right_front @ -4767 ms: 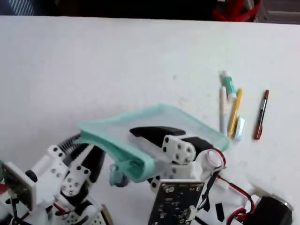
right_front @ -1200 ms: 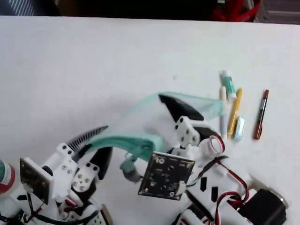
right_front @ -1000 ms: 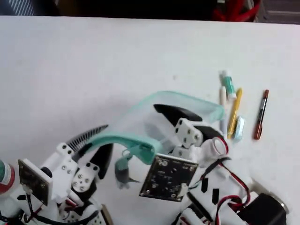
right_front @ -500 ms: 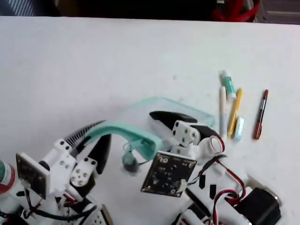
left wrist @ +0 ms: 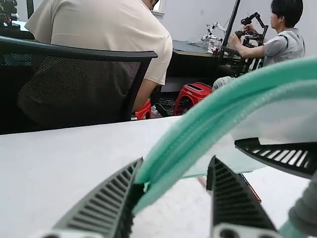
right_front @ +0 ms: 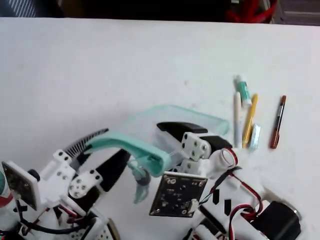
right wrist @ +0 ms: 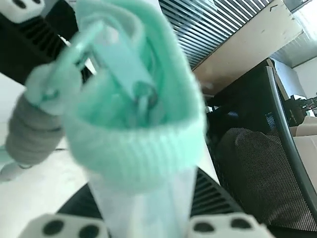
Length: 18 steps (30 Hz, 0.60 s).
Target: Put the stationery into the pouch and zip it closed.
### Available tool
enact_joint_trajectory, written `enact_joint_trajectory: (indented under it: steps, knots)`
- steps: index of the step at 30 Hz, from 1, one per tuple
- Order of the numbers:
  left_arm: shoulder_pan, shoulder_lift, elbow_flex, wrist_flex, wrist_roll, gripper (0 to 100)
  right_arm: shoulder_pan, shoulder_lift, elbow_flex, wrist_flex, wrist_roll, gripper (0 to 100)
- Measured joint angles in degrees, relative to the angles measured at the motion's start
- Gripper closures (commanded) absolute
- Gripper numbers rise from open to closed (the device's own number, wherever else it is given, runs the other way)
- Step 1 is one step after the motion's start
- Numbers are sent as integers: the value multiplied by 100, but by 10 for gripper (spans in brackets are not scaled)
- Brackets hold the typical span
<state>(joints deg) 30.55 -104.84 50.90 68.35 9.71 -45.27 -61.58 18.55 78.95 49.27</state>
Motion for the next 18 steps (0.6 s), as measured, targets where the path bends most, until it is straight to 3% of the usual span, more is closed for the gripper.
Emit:
enact_joint_trajectory:
  steps: [11,18]
  knots:
    - [-9,-18,26,-176,9,797,-475,0,-492,651,0,979]
    - [18,-18,422,-738,-1055,853,-563,167,-1547,1433,44,979]
